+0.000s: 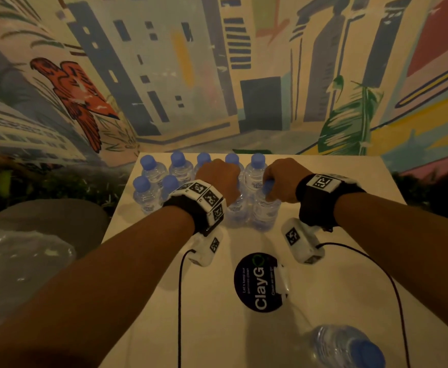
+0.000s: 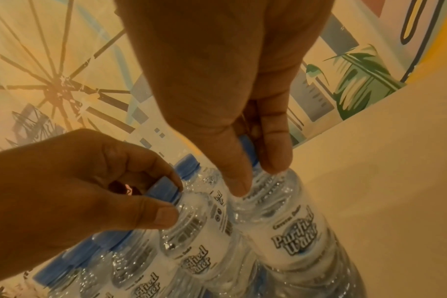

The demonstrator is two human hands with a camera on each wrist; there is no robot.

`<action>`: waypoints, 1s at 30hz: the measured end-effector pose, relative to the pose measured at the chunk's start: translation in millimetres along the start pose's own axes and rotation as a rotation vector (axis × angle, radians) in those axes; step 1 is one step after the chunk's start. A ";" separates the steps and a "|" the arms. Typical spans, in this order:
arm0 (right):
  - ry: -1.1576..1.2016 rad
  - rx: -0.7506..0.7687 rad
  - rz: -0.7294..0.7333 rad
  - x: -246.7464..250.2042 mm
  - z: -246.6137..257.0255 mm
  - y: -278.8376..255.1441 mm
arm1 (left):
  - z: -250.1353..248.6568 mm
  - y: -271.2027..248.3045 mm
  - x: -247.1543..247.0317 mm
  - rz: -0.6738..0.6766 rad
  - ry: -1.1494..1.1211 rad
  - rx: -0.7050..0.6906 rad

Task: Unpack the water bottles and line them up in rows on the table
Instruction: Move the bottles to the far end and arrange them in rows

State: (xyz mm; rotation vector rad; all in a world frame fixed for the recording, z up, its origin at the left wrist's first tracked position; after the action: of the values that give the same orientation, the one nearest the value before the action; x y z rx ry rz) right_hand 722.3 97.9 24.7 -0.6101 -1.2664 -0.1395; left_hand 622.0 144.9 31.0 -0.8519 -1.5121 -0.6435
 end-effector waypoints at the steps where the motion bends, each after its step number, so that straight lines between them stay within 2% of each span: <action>1: 0.011 -0.007 -0.002 -0.6 0.8 1.1 | 0.1 1.3 -1.5 0.007 0.016 -0.007; 14: 0.073 0.005 -0.059 2.9 13.9 0.2 | 6.1 8.4 -7.0 0.041 0.117 -0.053; 24: 0.032 0.021 -0.081 -2.5 13.9 3.4 | 5.3 7.1 -8.0 0.073 0.093 -0.066; 30: 0.073 0.025 -0.095 -3.5 13.6 4.2 | 1.8 -2.8 -6.1 -0.075 -0.083 -0.060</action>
State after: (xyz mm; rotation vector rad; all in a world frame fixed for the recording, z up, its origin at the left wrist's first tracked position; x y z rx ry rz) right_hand 711.5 107.5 22.2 -0.5188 -1.2254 -0.2225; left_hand 618.7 143.9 25.0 -0.8799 -1.6122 -0.7188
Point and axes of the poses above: each hand's wrist, its own y-axis towards the middle knuckle, its own x-axis out of the back of the hand, z = x × y, the point moved 9 cm from there along y, towards the middle knuckle, and after that the axes turned 15 degrees about -x, right-handed, at the moved point
